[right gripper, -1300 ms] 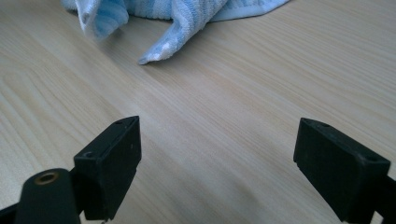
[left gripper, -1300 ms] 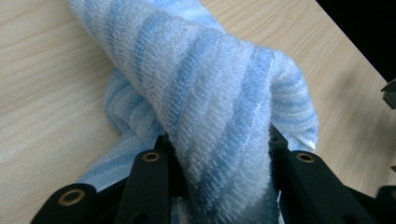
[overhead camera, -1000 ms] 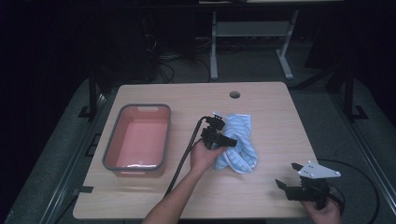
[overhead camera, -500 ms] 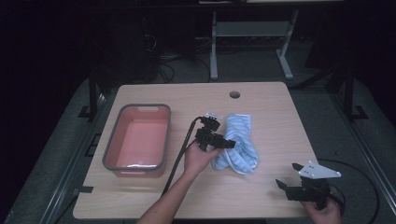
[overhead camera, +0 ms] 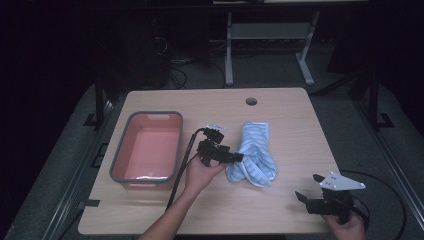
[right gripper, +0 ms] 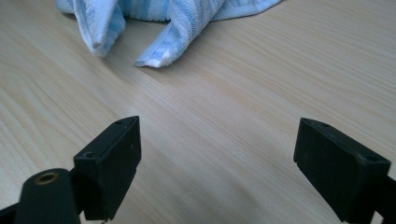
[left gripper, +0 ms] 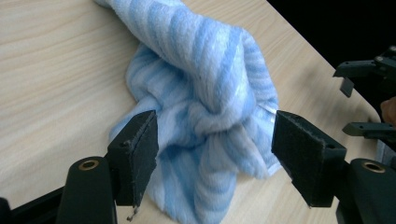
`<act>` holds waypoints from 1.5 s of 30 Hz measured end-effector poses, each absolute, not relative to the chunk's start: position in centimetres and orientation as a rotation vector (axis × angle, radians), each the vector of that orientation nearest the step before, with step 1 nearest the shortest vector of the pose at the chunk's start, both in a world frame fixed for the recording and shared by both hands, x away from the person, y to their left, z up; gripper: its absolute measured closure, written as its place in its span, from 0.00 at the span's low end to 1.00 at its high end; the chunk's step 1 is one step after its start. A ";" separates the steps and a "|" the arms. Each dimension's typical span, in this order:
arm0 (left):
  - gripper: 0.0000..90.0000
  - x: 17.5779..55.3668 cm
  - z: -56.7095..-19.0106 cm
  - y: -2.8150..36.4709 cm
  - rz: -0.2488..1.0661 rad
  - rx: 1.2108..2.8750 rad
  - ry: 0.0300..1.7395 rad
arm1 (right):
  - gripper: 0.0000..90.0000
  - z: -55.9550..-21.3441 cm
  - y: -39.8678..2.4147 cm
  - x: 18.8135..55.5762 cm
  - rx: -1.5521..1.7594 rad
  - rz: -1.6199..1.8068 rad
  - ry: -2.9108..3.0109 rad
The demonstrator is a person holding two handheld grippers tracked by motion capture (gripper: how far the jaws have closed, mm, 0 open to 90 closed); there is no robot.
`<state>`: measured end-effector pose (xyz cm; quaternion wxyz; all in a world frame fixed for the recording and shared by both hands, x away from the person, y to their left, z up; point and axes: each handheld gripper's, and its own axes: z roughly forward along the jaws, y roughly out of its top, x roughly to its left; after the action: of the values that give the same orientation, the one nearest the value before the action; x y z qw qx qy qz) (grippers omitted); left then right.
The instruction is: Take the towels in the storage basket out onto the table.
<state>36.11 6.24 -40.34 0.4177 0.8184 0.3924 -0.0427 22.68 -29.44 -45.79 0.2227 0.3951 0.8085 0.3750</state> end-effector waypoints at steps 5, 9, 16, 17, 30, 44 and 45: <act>0.35 35.2 -40.2 6.9 -0.111 2.053 0.964 | 0.16 -45.8 -29.2 22.7 1.088 1.033 2.234; 0.34 34.7 -40.1 7.3 -0.107 2.047 0.956 | 0.16 -45.8 -29.2 22.7 1.083 1.032 2.239; 0.34 33.6 -40.3 8.1 -0.110 2.042 0.943 | 0.16 -45.8 -29.4 22.7 1.083 1.030 2.230; 0.34 33.4 -40.4 8.1 -0.109 2.038 0.947 | 0.16 -45.8 -29.3 22.7 1.093 1.026 2.235; 0.33 31.6 -41.1 9.1 -0.128 2.036 0.921 | 0.16 -45.9 -29.4 22.7 1.087 1.020 2.235; 0.32 29.6 -42.1 10.1 -0.145 2.017 0.910 | 0.16 -46.0 -29.2 22.7 1.088 1.013 2.241; 0.32 29.5 -42.1 10.2 -0.140 2.020 0.913 | 0.16 -46.0 -29.2 22.7 1.087 1.012 2.241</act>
<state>29.47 10.21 -42.14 0.4442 0.8148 0.3683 -0.0566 22.72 -29.24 -46.01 0.2245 0.3940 0.8123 0.3668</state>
